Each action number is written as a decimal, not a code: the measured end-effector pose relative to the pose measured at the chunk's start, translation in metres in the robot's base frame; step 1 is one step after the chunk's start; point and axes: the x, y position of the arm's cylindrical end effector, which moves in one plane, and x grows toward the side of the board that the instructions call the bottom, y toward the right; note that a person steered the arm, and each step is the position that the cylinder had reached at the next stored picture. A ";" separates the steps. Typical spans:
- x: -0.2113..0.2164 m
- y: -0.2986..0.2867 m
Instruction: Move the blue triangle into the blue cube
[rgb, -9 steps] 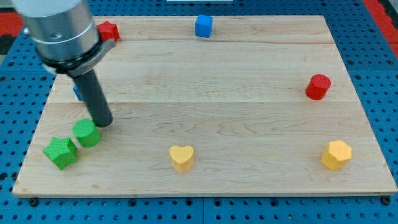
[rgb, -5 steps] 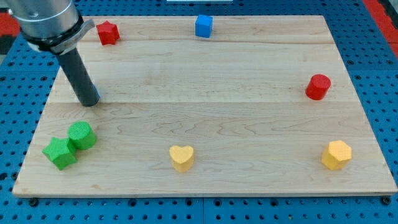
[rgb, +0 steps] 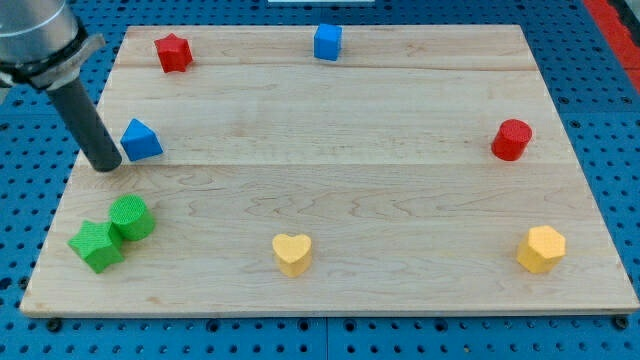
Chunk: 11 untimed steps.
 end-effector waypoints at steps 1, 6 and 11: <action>-0.018 0.061; -0.103 0.067; -0.139 0.196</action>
